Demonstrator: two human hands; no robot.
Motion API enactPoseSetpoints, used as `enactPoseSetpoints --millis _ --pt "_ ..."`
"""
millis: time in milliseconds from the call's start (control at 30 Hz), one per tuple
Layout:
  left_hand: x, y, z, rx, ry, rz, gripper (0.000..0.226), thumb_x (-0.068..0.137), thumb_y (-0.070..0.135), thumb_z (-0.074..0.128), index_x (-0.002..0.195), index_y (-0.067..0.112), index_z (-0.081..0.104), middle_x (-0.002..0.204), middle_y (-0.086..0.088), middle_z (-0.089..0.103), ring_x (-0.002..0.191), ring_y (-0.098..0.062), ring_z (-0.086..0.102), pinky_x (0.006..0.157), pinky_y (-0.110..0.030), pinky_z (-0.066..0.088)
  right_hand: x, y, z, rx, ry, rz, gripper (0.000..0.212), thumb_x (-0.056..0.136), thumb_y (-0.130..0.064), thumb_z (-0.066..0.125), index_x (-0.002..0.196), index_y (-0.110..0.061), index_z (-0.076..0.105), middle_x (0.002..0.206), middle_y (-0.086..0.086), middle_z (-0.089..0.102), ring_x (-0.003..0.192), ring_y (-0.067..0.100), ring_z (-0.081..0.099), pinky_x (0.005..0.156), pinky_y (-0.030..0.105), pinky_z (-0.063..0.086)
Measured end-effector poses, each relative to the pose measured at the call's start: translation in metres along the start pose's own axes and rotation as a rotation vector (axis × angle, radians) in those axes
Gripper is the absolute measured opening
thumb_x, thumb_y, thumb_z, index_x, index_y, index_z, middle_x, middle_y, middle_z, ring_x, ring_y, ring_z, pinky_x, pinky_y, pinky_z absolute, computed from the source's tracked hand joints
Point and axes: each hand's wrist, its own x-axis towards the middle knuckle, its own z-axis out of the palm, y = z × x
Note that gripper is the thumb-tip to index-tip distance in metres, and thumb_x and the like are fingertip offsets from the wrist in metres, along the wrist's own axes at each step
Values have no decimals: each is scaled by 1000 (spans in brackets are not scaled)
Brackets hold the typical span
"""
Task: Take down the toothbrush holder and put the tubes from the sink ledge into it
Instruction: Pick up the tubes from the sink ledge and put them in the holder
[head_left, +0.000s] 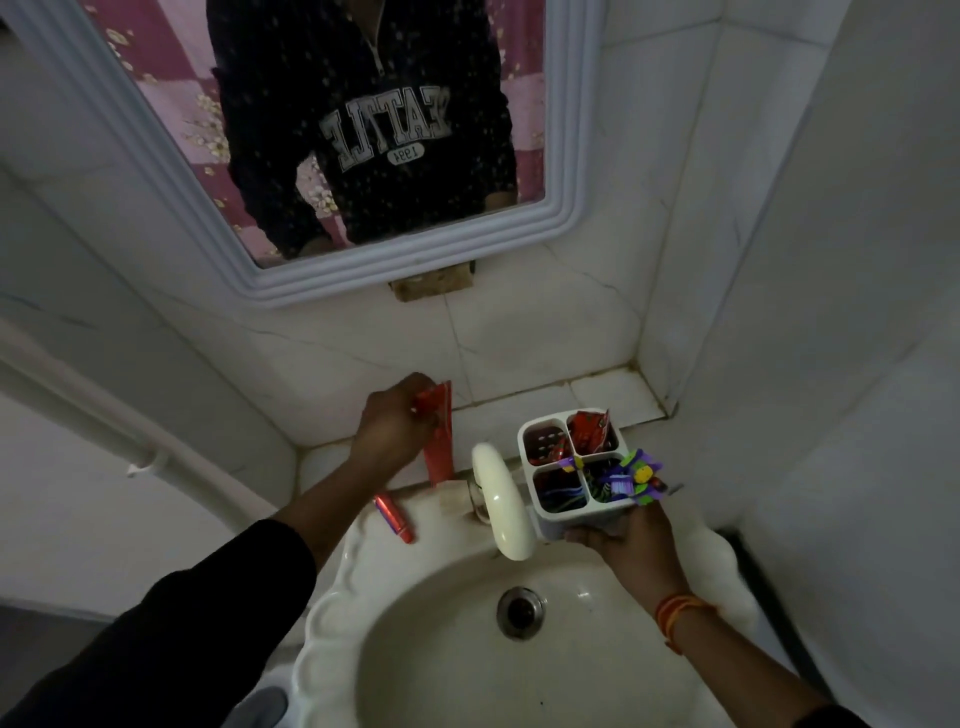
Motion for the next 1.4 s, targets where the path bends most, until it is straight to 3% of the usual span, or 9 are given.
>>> enactPoseSetpoints --millis 133,233,367,533,667,767,1033,1233,1400 --pt "-20 55 -26 -102 136 251 23 85 11 76 108 15 77 96 1 78 74 -1 69 77 -13 54 1 -2 -3 50 -17 34 91 49 -43 100 130 -23 64 126 -6 74 121 18 69 93 52 62" --pt "-33 91 -44 -153 193 370 22 86 8 76 108 10 77 94 6 75 70 11 65 73 -2 49 0 -4 -1 52 1 17 82 54 -15 101 128 -19 64 120 -11 73 118 12 69 92 29 62" --pt "-50 127 -53 -255 155 387 21 85 7 76 106 11 78 80 15 72 65 12 67 64 -4 50 -1 -8 0 129 -7 17 81 57 11 93 127 -12 60 115 -10 72 108 -7 70 82 21 63" --pt "-62 139 -35 -119 -34 391 22 82 11 78 104 17 80 90 8 78 81 0 73 74 -5 53 -1 -6 -3 159 -42 64 87 57 -22 96 134 -10 57 125 4 72 116 25 71 87 51 63" --pt "-61 135 -20 52 -187 354 23 80 15 78 101 22 79 88 5 80 72 -2 68 66 0 44 0 -4 -2 101 -24 47 84 62 6 93 137 -3 55 125 8 68 109 -14 65 82 9 57" --pt "-60 131 -18 84 -331 340 24 78 19 81 102 25 80 95 11 79 76 7 65 69 4 41 1 -6 -3 66 -21 14 90 58 -5 98 137 -8 55 128 2 69 112 -14 62 88 9 56" --pt "-36 69 -28 58 -122 0 18 91 31 69 101 20 79 90 12 71 76 6 62 70 -4 40 0 -9 -4 36 -17 8 103 48 -45 94 139 -18 55 132 -4 68 122 6 65 100 27 57" --pt "-40 -27 10 299 -322 -442 61 83 53 64 123 6 61 129 -18 61 122 -31 57 97 -31 43 6 1 -1 45 -36 39 99 52 -17 102 139 -6 56 130 3 70 111 -23 58 87 -2 47" --pt "-53 -47 38 225 -110 -530 66 86 32 73 138 6 42 135 -23 32 104 -47 62 96 -45 52 5 1 0 54 -30 19 97 54 -17 101 139 -8 57 129 0 70 112 -22 58 86 -2 47"
